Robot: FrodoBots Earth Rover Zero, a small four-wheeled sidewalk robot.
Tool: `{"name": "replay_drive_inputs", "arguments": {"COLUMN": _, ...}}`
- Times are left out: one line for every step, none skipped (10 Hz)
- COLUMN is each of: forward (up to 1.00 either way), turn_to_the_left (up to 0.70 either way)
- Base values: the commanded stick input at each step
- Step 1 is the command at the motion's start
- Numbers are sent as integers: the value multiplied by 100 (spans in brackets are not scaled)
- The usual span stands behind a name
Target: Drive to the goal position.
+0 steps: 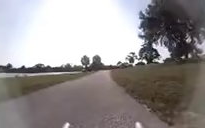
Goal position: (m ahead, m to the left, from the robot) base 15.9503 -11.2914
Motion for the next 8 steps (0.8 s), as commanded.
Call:
{"name": "replay_drive_inputs", "arguments": {"forward": 100, "turn_to_the_left": 0}}
{"name": "replay_drive_inputs", "arguments": {"forward": 100, "turn_to_the_left": 0}}
{"name": "replay_drive_inputs", "arguments": {"forward": 100, "turn_to_the_left": 0}}
{"name": "replay_drive_inputs", "arguments": {"forward": 100, "turn_to_the_left": 0}}
{"name": "replay_drive_inputs", "arguments": {"forward": 100, "turn_to_the_left": 0}}
{"name": "replay_drive_inputs", "arguments": {"forward": 100, "turn_to_the_left": 0}}
{"name": "replay_drive_inputs", "arguments": {"forward": 100, "turn_to_the_left": 0}}
{"name": "replay_drive_inputs", "arguments": {"forward": 100, "turn_to_the_left": 0}}
